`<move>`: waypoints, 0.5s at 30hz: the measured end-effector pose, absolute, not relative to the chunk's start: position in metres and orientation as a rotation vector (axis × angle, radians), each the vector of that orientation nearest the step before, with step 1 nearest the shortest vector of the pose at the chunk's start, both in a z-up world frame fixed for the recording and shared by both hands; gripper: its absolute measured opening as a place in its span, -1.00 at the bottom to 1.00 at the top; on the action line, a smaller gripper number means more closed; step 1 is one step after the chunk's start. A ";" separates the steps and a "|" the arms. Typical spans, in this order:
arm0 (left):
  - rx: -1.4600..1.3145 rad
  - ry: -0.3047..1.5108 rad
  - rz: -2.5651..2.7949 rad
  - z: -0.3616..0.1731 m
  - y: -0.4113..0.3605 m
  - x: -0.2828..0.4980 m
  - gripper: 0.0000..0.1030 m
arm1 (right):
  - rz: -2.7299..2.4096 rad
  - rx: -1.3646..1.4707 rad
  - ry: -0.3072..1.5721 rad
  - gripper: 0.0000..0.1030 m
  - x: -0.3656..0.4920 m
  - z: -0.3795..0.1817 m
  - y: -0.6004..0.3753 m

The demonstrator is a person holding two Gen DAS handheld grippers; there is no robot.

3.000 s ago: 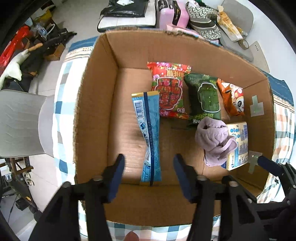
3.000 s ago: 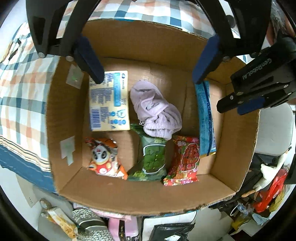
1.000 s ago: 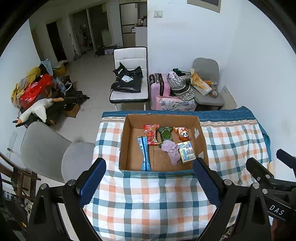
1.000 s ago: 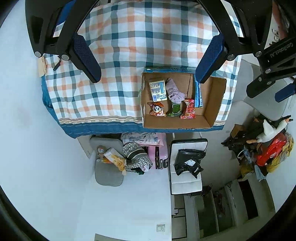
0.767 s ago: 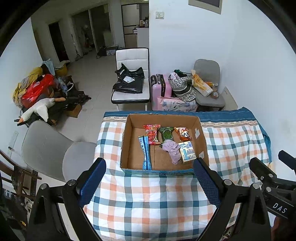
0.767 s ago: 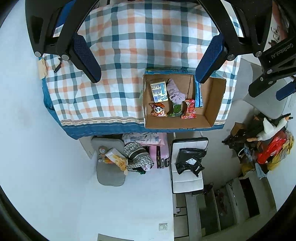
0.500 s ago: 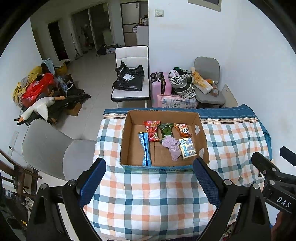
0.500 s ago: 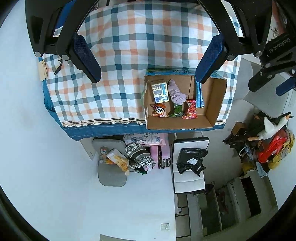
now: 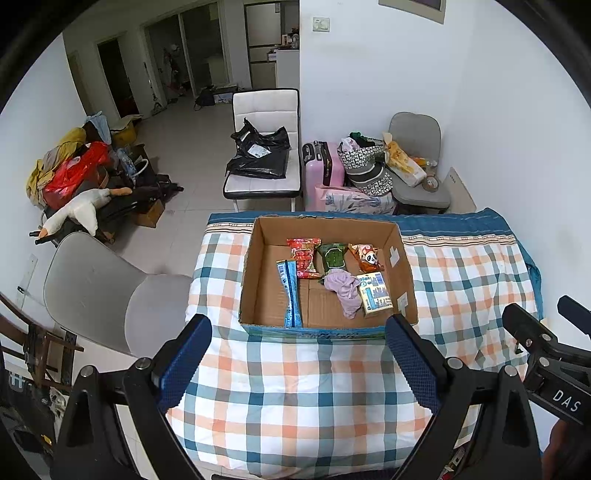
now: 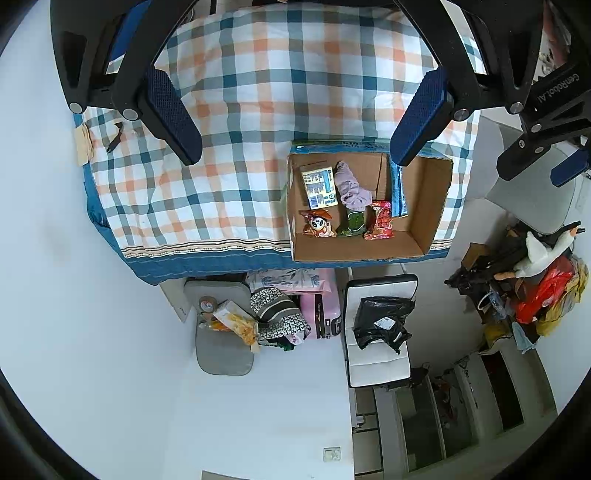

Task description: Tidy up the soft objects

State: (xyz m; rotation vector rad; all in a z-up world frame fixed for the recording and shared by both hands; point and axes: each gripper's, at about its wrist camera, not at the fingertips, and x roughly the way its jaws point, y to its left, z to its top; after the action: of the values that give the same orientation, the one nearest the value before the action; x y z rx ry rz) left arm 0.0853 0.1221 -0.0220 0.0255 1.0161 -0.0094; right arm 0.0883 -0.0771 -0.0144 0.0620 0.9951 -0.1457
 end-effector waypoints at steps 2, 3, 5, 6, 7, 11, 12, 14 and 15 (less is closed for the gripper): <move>0.026 1.015 -0.009 -0.022 0.123 0.085 0.87 | -0.146 0.058 0.995 1.00 0.089 -0.014 -0.078; 0.023 1.016 -0.009 -0.022 0.122 0.085 0.87 | -0.145 0.059 0.996 1.00 0.088 -0.015 -0.078; 0.025 1.014 -0.008 -0.022 0.123 0.086 0.87 | -0.145 0.060 0.995 1.00 0.088 -0.014 -0.078; 0.023 1.014 -0.008 -0.022 0.123 0.086 0.87 | -0.148 0.062 0.995 1.00 0.088 -0.015 -0.079; 0.022 1.017 -0.010 -0.022 0.123 0.087 0.87 | -0.146 0.061 0.995 1.00 0.087 -0.015 -0.078; 0.024 1.019 -0.009 -0.022 0.122 0.087 0.87 | -0.151 0.063 0.993 1.00 0.086 -0.017 -0.078; 0.023 1.018 -0.009 -0.022 0.123 0.087 0.87 | -0.150 0.066 0.994 1.00 0.086 -0.017 -0.078; 0.020 1.017 -0.008 -0.022 0.123 0.086 0.87 | -0.149 0.063 0.994 1.00 0.086 -0.017 -0.079; 0.019 1.016 -0.008 -0.022 0.122 0.087 0.87 | -0.149 0.064 0.994 1.00 0.086 -0.017 -0.079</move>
State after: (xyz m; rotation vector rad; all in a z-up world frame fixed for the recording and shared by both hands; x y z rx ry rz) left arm 0.0865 0.1225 -0.0220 0.0192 1.0164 -0.0076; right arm 0.0856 -0.0790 -0.0168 0.0643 0.9939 -0.1492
